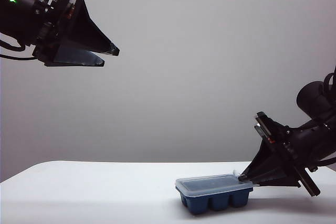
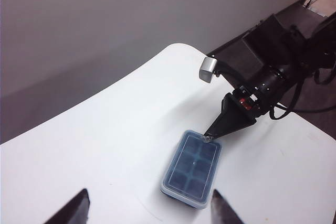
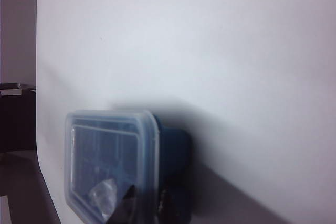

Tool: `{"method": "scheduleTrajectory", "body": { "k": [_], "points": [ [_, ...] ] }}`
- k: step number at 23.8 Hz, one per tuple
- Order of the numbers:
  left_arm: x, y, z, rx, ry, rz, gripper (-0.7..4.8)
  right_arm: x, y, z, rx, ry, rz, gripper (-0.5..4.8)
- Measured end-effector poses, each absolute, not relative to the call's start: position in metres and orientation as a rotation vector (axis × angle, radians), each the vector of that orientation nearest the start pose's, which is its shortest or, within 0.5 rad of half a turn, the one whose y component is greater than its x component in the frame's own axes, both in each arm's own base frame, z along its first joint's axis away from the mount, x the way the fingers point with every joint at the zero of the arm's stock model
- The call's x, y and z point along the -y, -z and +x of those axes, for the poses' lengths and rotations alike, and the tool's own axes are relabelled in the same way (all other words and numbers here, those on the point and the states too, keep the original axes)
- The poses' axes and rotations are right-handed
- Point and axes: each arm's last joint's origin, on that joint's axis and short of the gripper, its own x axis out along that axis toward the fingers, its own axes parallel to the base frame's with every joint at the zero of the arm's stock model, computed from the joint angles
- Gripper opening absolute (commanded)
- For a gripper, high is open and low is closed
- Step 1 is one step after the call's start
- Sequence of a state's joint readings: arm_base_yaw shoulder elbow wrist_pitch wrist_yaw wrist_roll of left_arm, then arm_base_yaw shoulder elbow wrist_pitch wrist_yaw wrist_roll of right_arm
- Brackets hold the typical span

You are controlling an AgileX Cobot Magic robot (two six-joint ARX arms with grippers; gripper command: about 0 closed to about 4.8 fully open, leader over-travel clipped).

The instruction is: Pick up the ice cube tray, remove its lid, and then place both the tray and the lid back on the table.

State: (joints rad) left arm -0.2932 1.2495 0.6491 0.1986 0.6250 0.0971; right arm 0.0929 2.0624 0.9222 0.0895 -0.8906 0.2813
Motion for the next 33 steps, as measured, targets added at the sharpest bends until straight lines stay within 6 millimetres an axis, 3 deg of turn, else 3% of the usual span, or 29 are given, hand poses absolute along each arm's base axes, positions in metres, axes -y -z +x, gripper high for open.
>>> {"method": "scheduleTrajectory", "body": {
  "k": [1, 2, 4, 9, 13, 17, 21, 29, 33],
  "points": [
    [0.09, -0.229, 0.241, -0.366, 0.924, 0.021, 3.06, -0.054, -0.064, 0.341, -1.131, -0.749, 0.66, -0.08],
    [0.09, -0.229, 0.241, -0.366, 0.924, 0.021, 3.81, -0.054, -0.064, 0.341, -1.13, -0.75, 0.661, -0.08],
    [0.09, -0.229, 0.241, -0.366, 0.924, 0.021, 4.79, -0.055, -0.068, 0.345, -1.125, -0.764, 0.679, -0.08],
    [0.09, -0.229, 0.241, -0.334, 0.936, 0.082, 4.79, -0.06, -0.104, 0.371, -1.053, -0.901, 0.777, -0.08],
    [0.091, -0.23, 0.24, -0.269, 0.979, 0.197, 4.79, -0.062, -0.136, 0.38, -1.028, -0.962, 0.85, -0.08],
    [0.092, -0.23, 0.239, -0.171, 1.049, 0.345, 4.79, -0.066, -0.166, 0.379, -1.034, -1.057, 0.913, -0.08],
    [0.092, -0.231, 0.239, -0.113, 1.071, 0.421, 4.79, -0.082, -0.193, 0.373, -1.036, -1.135, 0.929, -0.08],
    [0.092, -0.232, 0.239, -0.106, 1.087, 0.391, 4.79, -0.146, -0.218, 0.361, -1.016, -1.327, 0.875, -0.08],
    [0.092, -0.233, 0.24, -0.11, 1.082, 0.369, 4.79, -0.154, -0.218, 0.357, -1.034, -1.343, 0.871, -0.08]
  ]
}}
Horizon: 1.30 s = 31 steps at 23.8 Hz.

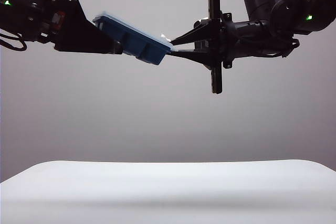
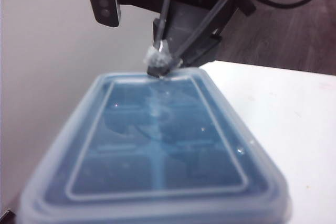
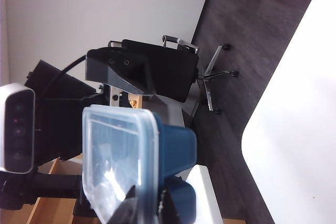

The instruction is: Pick up the ice cube tray, remove its lid, and then place both the tray and the lid back on the table.

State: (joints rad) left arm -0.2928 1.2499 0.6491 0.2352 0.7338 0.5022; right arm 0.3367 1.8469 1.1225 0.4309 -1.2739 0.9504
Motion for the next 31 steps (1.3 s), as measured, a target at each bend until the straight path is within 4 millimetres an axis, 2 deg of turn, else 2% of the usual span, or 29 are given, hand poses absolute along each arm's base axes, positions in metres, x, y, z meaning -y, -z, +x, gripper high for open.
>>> {"method": "scheduleTrajectory", "body": {
  "k": [11, 17, 31],
  "points": [
    [0.093, -0.238, 0.241, -0.092, 1.064, 0.319, 4.79, -0.166, -0.222, 0.355, -1.008, -1.332, 0.878, -0.08],
    [0.093, -0.238, 0.241, -0.103, 1.064, 0.305, 4.79, -0.166, -0.229, 0.356, -0.977, -1.347, 0.89, -0.08],
    [0.093, -0.241, 0.242, -0.071, 1.044, 0.312, 4.79, -0.166, -0.229, 0.356, -0.983, -1.35, 0.893, -0.08]
  ]
}}
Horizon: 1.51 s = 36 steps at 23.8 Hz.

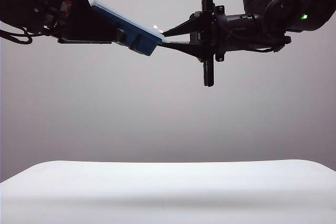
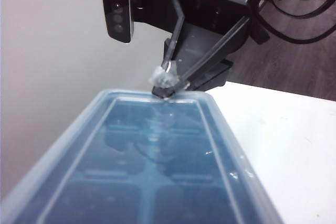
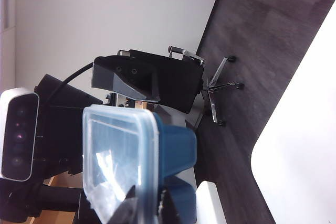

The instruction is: Pick up the ice cube tray, remove its lid, and then place both the tray and the lid back on the table.

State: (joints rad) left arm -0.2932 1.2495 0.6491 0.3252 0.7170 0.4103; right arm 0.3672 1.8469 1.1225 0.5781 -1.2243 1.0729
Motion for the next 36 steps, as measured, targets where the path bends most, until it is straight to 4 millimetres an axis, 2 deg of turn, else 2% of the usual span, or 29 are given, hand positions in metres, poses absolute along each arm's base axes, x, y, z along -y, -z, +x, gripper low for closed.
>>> {"method": "scheduleTrajectory", "body": {
  "k": [6, 17, 19, 23, 26, 33, 36],
  "points": [
    [0.094, -0.241, 0.242, -0.07, 1.048, 0.312, 4.79, -0.166, -0.229, 0.357, -0.972, -1.331, 0.898, -0.08],
    [0.106, -0.242, 0.238, -0.058, 1.045, 0.331, 4.79, -0.166, -0.229, 0.357, -0.972, -1.332, 0.897, -0.08],
    [0.106, -0.242, 0.238, -0.058, 1.043, 0.331, 4.31, -0.166, -0.229, 0.357, -0.969, -1.333, 0.894, -0.08],
    [0.106, -0.242, 0.239, -0.059, 1.023, 0.336, 4.17, -0.166, -0.229, 0.357, -0.967, -1.334, 0.892, -0.08],
    [0.106, -0.242, 0.239, -0.057, 1.019, 0.337, 3.36, -0.166, -0.228, 0.356, -0.967, -1.335, 0.886, -0.08],
    [0.106, -0.241, 0.239, -0.071, 1.014, 0.337, 2.7, -0.166, -0.223, 0.355, -0.989, -1.324, 0.87, -0.08],
    [0.106, -0.24, 0.239, -0.076, 1.016, 0.336, 2.62, -0.166, -0.221, 0.355, -0.994, -1.321, 0.865, -0.08]
  ]
}}
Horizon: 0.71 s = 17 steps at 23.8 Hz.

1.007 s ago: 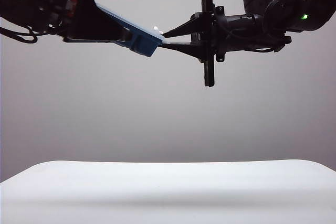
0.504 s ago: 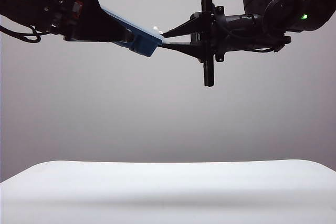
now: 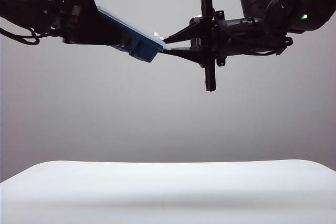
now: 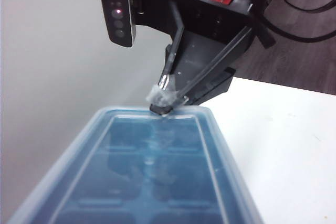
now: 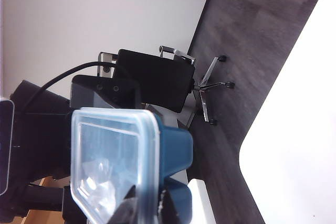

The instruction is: Pick up the ice cube tray, remove its lid, and then place both the tray and the lid back on the table.

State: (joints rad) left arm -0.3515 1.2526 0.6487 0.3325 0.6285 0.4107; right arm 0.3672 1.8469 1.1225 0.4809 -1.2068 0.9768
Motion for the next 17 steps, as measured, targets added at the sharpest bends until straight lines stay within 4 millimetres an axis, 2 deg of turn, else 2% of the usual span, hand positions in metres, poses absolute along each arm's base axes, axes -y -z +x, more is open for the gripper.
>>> {"method": "scheduleTrajectory", "body": {
  "k": [1, 2, 3, 6, 8, 13, 14, 16, 17],
  "points": [
    [0.106, -0.24, 0.239, -0.076, 1.016, 0.336, 2.56, -0.165, -0.221, 0.355, -0.993, -1.321, 0.864, -0.08],
    [0.106, -0.24, 0.239, -0.076, 1.016, 0.336, 2.14, -0.165, -0.221, 0.355, -0.992, -1.321, 0.864, -0.08],
    [0.106, -0.24, 0.239, -0.075, 1.017, 0.336, 2.04, -0.165, -0.221, 0.355, -0.992, -1.321, 0.864, -0.04],
    [0.106, -0.24, 0.239, -0.076, 1.016, 0.336, 2.04, -0.165, -0.221, 0.355, -0.991, -1.318, 0.865, 0.39],
    [0.106, -0.24, 0.239, -0.076, 1.016, 0.336, 2.04, -0.165, -0.221, 0.355, -0.99, -1.319, 0.864, 1.0],
    [0.107, -0.241, 0.238, -0.063, 1.032, 0.335, 2.04, -0.164, -0.224, 0.357, -0.942, -1.338, 0.843, 1.33],
    [0.107, -0.241, 0.238, -0.064, 1.033, 0.334, 2.04, -0.162, -0.225, 0.358, -0.924, -1.344, 0.836, 1.57],
    [0.107, -0.241, 0.238, -0.063, 1.033, 0.334, 2.04, -0.153, -0.228, 0.362, -0.874, -1.341, 0.828, 1.59],
    [0.107, -0.241, 0.239, -0.063, 1.032, 0.335, 2.04, -0.14, -0.229, 0.367, -0.855, -1.315, 0.838, 1.58]
  ]
}}
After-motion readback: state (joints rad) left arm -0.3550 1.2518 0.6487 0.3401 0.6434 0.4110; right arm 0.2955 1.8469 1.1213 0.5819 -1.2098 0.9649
